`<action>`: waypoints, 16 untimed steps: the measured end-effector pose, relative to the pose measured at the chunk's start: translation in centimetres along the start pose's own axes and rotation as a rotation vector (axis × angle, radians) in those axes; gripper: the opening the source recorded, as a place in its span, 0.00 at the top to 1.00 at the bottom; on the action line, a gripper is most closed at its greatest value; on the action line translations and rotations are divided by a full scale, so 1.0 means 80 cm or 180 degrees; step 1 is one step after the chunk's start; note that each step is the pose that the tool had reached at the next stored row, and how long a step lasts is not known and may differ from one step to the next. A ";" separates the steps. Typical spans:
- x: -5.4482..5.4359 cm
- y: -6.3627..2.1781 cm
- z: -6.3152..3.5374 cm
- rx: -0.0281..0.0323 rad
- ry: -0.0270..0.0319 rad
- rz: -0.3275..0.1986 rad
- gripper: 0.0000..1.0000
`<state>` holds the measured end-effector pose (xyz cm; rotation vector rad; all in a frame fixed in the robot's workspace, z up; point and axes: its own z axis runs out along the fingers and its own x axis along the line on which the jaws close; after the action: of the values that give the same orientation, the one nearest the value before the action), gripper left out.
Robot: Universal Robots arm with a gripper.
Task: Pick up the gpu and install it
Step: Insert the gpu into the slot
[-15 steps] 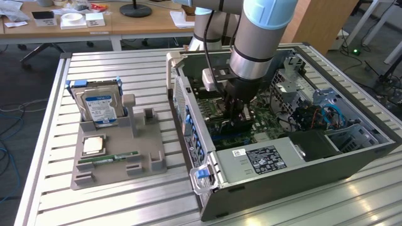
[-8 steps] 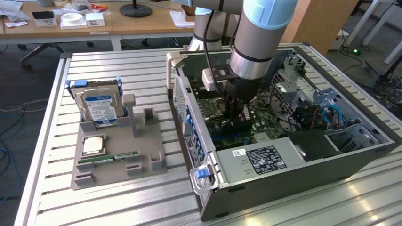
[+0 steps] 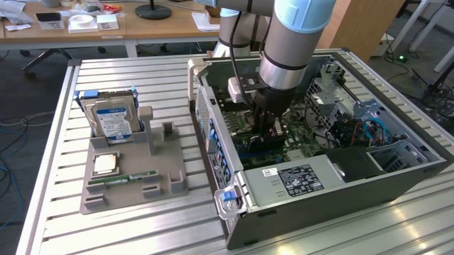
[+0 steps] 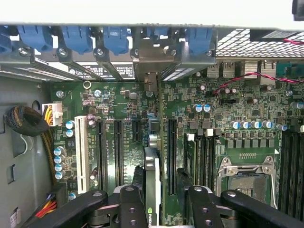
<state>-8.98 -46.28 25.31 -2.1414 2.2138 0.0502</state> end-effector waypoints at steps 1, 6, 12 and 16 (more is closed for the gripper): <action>0.000 0.000 0.000 0.0000 0.0000 0.0000 0.60; 0.000 0.000 0.000 0.0000 -0.0001 0.0000 0.60; 0.000 0.000 0.000 0.0000 0.0000 0.0000 0.60; 0.000 0.000 0.000 0.0000 0.0001 0.0000 0.66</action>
<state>-8.97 -46.28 25.32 -2.1419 2.2140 0.0498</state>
